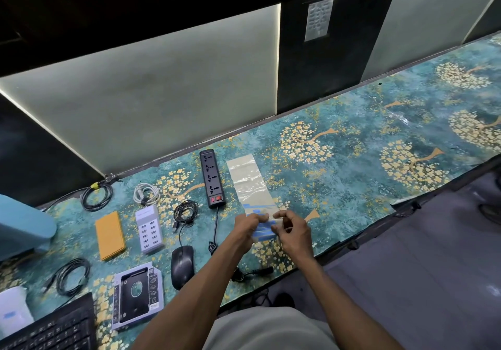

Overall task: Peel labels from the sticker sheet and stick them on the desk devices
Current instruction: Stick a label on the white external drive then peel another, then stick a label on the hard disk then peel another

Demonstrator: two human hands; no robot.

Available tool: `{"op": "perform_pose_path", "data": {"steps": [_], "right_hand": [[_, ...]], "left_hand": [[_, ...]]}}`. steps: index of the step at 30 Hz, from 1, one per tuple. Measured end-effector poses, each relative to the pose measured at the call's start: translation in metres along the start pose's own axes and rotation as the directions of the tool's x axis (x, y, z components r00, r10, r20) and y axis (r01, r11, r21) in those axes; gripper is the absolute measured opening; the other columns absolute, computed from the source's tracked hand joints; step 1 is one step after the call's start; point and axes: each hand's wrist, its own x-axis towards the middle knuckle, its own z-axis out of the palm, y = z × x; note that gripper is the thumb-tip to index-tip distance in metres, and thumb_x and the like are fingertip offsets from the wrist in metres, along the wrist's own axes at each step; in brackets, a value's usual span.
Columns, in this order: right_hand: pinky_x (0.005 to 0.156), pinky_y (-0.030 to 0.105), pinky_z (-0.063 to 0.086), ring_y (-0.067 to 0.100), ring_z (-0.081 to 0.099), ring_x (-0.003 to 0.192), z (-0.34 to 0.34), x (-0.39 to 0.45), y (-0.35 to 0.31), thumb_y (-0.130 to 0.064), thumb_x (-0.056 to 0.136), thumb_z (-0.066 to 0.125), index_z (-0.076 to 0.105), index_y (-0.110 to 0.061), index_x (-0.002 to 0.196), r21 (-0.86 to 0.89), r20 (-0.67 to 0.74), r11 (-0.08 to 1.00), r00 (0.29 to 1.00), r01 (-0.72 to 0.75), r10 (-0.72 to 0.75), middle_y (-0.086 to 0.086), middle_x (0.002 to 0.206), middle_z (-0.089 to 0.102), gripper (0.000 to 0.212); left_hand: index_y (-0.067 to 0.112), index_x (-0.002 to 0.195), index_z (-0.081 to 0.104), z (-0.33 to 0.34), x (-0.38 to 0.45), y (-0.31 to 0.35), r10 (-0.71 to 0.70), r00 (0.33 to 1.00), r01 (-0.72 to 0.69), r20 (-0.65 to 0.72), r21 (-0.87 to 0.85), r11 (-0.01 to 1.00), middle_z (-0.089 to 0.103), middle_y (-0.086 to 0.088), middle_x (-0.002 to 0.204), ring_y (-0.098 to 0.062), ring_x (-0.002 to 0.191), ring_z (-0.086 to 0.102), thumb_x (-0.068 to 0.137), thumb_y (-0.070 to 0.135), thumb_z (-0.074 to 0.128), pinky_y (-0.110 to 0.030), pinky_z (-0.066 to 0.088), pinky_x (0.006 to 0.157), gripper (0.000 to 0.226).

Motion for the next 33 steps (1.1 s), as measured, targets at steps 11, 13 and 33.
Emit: {"op": "perform_pose_path", "data": {"steps": [11, 13, 33], "right_hand": [[0.073, 0.035, 0.050, 0.023, 0.056, 0.094, -0.007, 0.001, -0.001, -0.015, 0.071, 0.088, 0.074, -0.023, 0.087, -0.376, -0.108, 0.900, 0.954, 0.222, -0.281, -0.002, 0.096, 0.057, 0.023], [0.074, 0.035, 0.049, 0.024, 0.056, 0.090, -0.006, 0.001, -0.004, -0.014, 0.071, 0.087, 0.072, -0.024, 0.083, -0.402, -0.114, 0.884, 0.944, 0.241, -0.309, -0.001, 0.092, 0.058, 0.022], [0.067, 0.024, 0.044, 0.014, 0.061, 0.070, 0.110, -0.033, -0.058, -0.011, 0.087, 0.076, 0.068, -0.011, 0.086, -0.004, 0.119, 0.976, 0.970, 0.216, -0.214, 0.002, 0.080, 0.072, 0.009]], "left_hand": [[-0.002, 0.087, 0.066, 0.010, -0.001, 0.004, -0.044, 0.998, 0.042, -0.052, -0.039, 0.998, 0.069, -0.021, 0.091, -0.035, 0.076, 0.069, 0.082, 0.000, 0.078, -0.051, 0.059, 0.077, 0.014], [-0.007, 0.099, 0.067, 0.007, 0.000, 0.004, -0.034, 0.998, 0.031, -0.061, -0.057, 0.998, 0.069, -0.022, 0.094, -0.031, 0.069, 0.068, 0.083, 0.001, 0.080, -0.044, 0.058, 0.066, 0.022], [0.010, 0.077, 0.061, -0.129, -0.034, -0.026, 0.198, 0.933, -0.215, -0.301, -0.026, 0.976, 0.064, -0.008, 0.069, -0.022, 0.061, 0.062, 0.089, 0.015, 0.066, -0.030, 0.049, 0.060, 0.014]]}}
